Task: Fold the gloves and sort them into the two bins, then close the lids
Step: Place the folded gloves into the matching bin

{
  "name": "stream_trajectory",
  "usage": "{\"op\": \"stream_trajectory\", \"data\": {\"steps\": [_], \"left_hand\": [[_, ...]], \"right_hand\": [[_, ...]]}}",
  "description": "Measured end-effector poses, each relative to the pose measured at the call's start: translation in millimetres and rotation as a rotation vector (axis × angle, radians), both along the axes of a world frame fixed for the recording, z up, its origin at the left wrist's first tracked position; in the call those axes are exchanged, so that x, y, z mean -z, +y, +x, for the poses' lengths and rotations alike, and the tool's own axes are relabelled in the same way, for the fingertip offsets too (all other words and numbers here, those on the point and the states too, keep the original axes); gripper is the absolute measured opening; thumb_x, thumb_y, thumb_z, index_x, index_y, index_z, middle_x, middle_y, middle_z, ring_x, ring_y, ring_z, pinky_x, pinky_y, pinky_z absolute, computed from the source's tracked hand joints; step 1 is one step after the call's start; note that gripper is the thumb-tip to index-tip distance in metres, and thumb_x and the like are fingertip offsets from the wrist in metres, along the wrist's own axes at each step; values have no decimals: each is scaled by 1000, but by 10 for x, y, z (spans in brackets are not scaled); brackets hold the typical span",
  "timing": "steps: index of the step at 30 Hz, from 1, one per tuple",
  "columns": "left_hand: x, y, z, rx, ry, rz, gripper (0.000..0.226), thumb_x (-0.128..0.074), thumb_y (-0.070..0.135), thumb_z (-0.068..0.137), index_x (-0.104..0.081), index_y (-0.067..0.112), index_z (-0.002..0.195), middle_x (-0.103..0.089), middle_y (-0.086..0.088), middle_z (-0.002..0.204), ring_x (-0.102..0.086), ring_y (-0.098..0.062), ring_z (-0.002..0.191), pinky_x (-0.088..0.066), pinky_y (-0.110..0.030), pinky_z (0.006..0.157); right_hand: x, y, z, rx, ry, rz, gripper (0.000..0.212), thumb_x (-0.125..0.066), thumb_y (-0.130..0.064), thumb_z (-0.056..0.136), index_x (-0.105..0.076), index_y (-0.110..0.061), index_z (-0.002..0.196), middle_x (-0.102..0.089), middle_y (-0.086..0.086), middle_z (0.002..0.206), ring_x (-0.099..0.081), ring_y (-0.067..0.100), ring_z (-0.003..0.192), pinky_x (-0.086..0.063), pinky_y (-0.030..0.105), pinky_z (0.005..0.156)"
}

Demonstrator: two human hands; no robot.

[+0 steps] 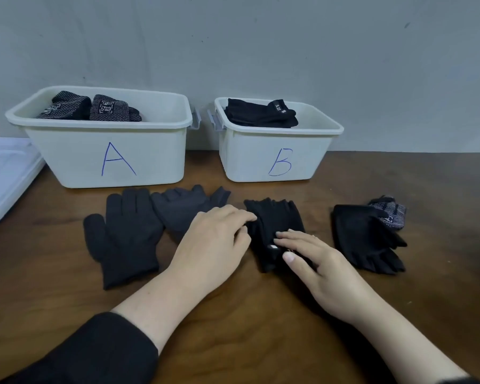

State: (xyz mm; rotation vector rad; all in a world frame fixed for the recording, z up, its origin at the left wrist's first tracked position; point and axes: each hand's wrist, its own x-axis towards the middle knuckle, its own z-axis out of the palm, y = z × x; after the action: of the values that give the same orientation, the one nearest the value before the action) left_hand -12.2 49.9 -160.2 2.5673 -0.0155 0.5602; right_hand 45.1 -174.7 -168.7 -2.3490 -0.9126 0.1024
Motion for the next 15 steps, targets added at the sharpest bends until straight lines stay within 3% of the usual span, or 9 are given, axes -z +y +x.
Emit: {"op": "stream_trajectory", "data": {"steps": [4,8,13,15], "left_hand": [[10,-75,-18,89,145,177,38,-37,38,105,-55,42,139,-45,18,144,-34,-4,130,-21,-32,115],[32,-79,1,87,192,224,40,-33,40,106,-53,43,140,-41,18,148,-30,-3,134,-13,-32,117],[45,-72,10,96,193,236,40,-36,35,105,-52,44,141,-41,18,148,-30,-3,137,-10,-35,120],[50,-57,12,104,186,244,41,-36,34,105,-52,44,141,-41,19,148,-30,-3,137,-9,-35,121]], "right_hand": [[4,24,35,37,44,110,43,-40,-54,99,-65,-38,131,-46,-33,145,-34,-14,138,-31,22,115],[-121,91,231,366,136,262,34,-57,-39,100,-65,-27,131,-62,-18,132,-56,-6,119,-43,9,93],[-341,242,493,505,365,167,57,-72,-44,90,-57,-20,140,-66,-5,129,-64,19,114,-50,34,99],[-384,300,583,488,482,176,43,-76,-36,88,-67,-19,127,-73,-2,119,-71,21,105,-54,40,99]]}}
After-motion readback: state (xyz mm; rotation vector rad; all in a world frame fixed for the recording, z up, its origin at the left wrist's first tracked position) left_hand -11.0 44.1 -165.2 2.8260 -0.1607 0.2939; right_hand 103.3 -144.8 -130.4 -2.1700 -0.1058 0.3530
